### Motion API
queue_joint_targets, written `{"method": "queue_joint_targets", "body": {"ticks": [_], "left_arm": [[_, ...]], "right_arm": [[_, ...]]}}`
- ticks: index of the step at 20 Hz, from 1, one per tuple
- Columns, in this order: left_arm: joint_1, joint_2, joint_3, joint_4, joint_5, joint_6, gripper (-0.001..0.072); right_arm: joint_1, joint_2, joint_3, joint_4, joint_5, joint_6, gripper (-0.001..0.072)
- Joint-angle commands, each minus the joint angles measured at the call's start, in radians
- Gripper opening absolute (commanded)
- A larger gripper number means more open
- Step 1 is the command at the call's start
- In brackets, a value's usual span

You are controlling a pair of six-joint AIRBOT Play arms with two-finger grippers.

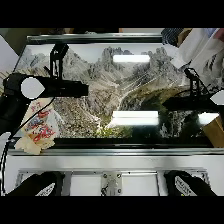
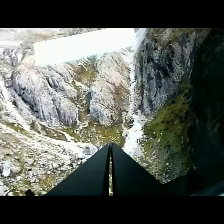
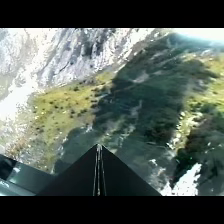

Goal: Fold the clothes and pants, and hang the long-sleeved shirts on hangers.

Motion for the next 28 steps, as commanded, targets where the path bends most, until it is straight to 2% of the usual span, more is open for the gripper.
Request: {"method": "queue_joint_targets", "body": {"ticks": [1, 14, 19, 20, 21, 24, 28], "left_arm": [[0.000, 0.000, 0.000, 0.000, 0.000, 0.000, 0.0009], [0.000, 0.001, 0.000, 0.002, 0.034, 0.000, 0.0009], [0.087, 0.001, -0.001, 0.044, -0.021, 0.034, 0.0018], [0.126, 0.000, -0.001, 0.115, -0.066, 0.034, 0.0400], [0.175, -0.003, -0.005, 0.210, -0.114, 0.003, 0.0708], [0.352, -0.026, -0.088, 0.432, -0.213, -0.043, 0.0702], [0.566, -0.121, -0.252, 0.454, -0.110, -0.055, 0.0702]], "right_arm": [[-0.001, -0.001, 0.000, 0.000, 0.000, 0.000, 0.0015], [-0.001, -0.001, 0.000, 0.000, 0.000, 0.000, 0.0015], [-0.001, -0.001, 0.000, 0.000, 0.000, 0.000, 0.0015], [-0.001, -0.001, 0.000, 0.000, 0.000, 0.000, 0.0015], [-0.001, -0.001, 0.000, 0.000, 0.000, 0.000, 0.0015], [-0.001, -0.001, 0.000, 0.000, 0.000, 0.000, 0.0015], [-0.001, -0.001, 0.000, 0.000, 0.000, 0.000, 0.0015]]}}
